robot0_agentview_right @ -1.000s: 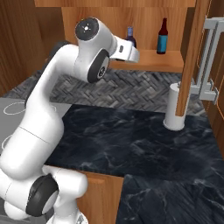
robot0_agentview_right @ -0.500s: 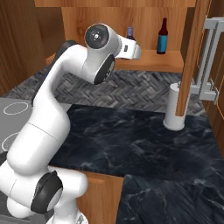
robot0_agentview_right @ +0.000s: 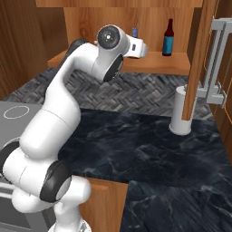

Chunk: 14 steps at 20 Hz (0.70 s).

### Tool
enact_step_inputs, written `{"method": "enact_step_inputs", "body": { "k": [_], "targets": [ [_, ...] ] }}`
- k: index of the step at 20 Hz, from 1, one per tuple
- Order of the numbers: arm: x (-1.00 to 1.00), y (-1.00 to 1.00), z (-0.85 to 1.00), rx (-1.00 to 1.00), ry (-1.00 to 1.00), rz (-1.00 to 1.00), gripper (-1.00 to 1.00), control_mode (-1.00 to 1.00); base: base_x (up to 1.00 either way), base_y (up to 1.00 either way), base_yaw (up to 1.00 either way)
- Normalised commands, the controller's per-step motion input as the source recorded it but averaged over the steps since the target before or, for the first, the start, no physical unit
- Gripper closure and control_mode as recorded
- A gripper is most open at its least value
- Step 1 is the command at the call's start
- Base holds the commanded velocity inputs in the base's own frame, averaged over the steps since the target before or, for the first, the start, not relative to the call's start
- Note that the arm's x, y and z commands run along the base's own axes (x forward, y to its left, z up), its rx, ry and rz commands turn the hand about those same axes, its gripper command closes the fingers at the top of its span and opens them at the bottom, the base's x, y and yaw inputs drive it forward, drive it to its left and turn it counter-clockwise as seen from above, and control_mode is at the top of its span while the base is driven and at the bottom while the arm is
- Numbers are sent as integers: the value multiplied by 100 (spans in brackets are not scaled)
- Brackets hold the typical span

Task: The dining table condiment station is running low on condiment bottle. Refill the condiment station by opening the cabinet and taking the condiment bottle from the cabinet and placing it on the dining table.

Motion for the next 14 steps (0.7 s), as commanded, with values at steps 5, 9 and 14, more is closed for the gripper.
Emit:
{"method": "enact_step_inputs", "body": {
  "k": [5,9,14],
  "targets": [
    [33,0,27,-2,2,2,-100,-100,0,0,0],
    [38,1,4,-3,4,3,-100,-100,0,0,0],
    [43,0,-6,0,5,4,-100,-100,0,0,0]
  ]
}}
